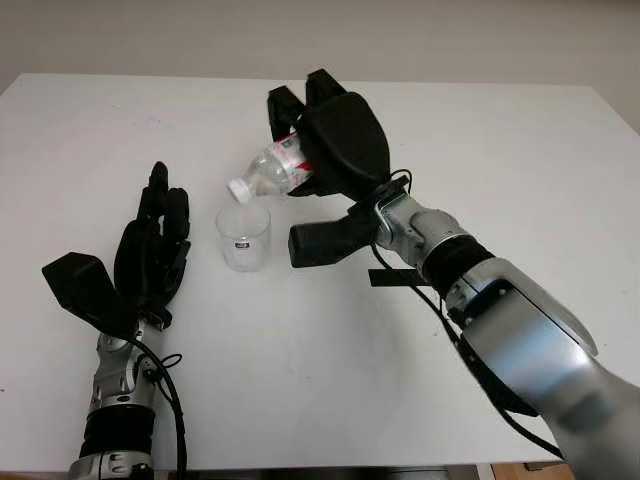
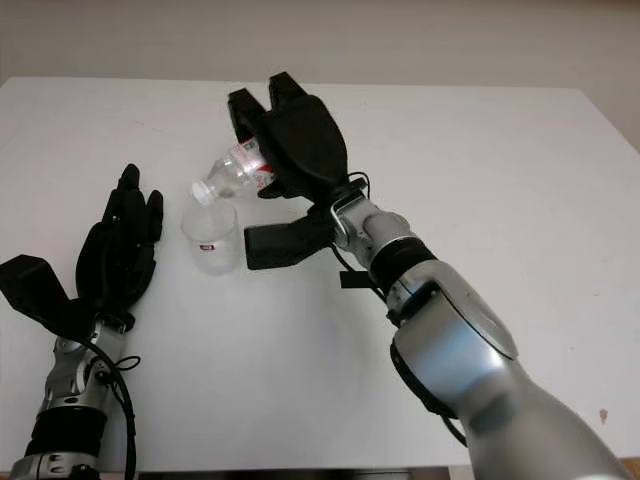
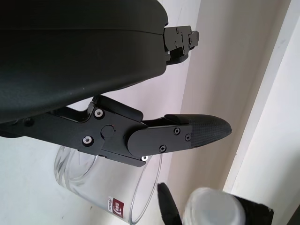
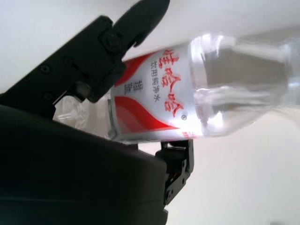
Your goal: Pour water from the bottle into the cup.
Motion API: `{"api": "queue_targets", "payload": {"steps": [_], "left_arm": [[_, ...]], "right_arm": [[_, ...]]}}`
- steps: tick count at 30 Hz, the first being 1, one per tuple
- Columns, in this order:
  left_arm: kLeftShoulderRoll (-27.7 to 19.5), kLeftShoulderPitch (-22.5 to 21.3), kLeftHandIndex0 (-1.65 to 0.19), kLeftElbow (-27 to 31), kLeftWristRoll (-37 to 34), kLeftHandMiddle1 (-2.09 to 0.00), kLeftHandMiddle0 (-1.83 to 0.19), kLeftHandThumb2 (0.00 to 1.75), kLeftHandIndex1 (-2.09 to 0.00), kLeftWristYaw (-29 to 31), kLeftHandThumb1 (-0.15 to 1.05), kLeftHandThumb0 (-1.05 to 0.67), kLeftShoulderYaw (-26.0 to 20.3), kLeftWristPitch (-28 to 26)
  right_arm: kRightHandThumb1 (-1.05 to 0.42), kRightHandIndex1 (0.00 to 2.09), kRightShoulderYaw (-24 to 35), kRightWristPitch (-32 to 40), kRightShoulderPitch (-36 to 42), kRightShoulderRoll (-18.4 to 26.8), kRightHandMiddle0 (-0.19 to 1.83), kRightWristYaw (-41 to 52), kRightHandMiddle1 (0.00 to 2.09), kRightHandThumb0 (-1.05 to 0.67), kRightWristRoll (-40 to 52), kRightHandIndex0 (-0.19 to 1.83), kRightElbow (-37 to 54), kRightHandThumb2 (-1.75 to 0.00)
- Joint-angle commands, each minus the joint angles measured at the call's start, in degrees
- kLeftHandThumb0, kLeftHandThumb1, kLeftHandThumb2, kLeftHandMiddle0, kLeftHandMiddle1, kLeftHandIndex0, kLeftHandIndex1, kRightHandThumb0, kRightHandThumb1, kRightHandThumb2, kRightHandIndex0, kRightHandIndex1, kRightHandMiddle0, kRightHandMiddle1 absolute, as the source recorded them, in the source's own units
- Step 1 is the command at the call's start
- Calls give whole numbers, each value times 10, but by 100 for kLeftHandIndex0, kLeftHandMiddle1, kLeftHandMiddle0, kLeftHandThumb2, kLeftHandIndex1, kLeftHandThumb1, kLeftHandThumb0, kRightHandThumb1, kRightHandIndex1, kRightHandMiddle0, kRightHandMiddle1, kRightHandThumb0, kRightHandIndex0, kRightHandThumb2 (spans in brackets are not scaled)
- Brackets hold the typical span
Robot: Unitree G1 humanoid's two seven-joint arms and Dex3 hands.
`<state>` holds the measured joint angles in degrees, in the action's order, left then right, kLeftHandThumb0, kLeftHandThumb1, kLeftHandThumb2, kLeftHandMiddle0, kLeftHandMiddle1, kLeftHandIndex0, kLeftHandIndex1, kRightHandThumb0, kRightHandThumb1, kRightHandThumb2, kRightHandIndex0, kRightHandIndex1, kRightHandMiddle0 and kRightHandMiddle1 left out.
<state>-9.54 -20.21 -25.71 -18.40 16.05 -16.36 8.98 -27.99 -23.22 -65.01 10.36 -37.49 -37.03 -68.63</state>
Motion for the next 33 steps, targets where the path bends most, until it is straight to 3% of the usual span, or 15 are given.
{"api": "queue_targets", "payload": {"steps": [1,5,7,11,13,15,20,24,27,33], "left_arm": [[0,11,11,-1,-1,-6,11,48,-5,2,105,-75,0,-4],[-3,11,11,-2,1,-6,11,49,-5,7,105,-75,1,-4],[-3,10,11,-2,-1,-6,11,49,-5,8,105,-75,0,-6],[-4,11,11,3,-3,-6,10,49,-5,7,105,-75,-1,-14],[-5,11,11,3,-1,-6,10,48,-5,8,105,-75,-1,-14],[-6,12,11,4,0,-5,10,49,-5,9,105,-75,0,-15],[-6,12,11,11,0,-5,11,49,-5,7,105,-75,2,-21],[-8,11,12,7,1,-5,12,50,-5,13,105,-74,3,-20],[-7,11,12,6,3,-5,13,50,-5,11,105,-75,4,-20],[-6,12,11,8,4,-5,12,49,-6,8,105,-75,5,-21]], "right_arm": [[-93,209,50,-20,15,-1,120,48,209,-16,58,151,21,-25],[-72,209,147,-27,43,-9,136,183,209,-16,192,151,55,-73],[-72,209,189,-7,60,-10,143,266,209,-16,257,154,80,-76],[-83,209,259,66,112,-13,137,396,209,-19,369,145,156,-58],[-94,209,288,121,145,-14,136,451,209,-17,422,152,208,-47],[-102,209,302,181,183,-11,134,478,209,-18,451,152,273,-35],[-105,209,324,278,278,-3,108,503,209,-26,487,131,416,-23],[-105,209,339,337,340,2,96,499,209,-36,499,135,515,-21],[-105,209,342,350,376,6,78,504,209,-40,498,127,568,-24],[-105,209,332,360,417,16,81,513,209,-40,482,132,627,-30]]}}
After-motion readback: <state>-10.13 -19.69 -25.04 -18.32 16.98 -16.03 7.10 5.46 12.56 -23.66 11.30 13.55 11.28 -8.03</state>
